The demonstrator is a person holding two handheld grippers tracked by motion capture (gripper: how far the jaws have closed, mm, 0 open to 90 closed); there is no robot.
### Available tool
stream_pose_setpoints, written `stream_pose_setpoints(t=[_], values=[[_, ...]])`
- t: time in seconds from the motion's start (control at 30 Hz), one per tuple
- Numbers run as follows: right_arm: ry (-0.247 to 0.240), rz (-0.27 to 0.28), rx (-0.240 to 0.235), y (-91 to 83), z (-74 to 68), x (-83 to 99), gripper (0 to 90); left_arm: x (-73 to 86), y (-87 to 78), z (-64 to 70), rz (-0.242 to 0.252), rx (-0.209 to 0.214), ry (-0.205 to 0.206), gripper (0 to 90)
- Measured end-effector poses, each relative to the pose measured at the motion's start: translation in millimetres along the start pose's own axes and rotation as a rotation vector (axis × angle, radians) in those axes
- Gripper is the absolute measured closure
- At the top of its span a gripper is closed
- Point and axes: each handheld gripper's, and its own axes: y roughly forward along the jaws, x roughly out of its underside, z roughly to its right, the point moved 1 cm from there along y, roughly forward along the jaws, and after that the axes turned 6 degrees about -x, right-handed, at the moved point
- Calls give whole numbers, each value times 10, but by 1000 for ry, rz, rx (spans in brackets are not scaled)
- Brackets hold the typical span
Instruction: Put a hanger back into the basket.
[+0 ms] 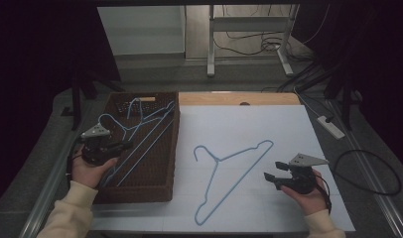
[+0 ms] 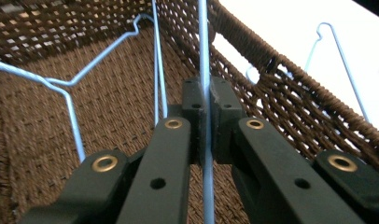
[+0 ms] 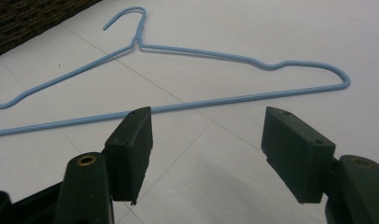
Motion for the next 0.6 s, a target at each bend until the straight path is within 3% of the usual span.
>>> stream_pose_setpoints(t=[0.13,0.33,0.6], values=[[0,0,0,1,-3,0,347,-3,41,-10,-14,20,-7,864],[3,-4,2,2,2,3,345,-18,122,-31,-59,12,-4,863],[0,-9,4,5,0,4,344,36,263,-132,-178,-33,-31,862]])
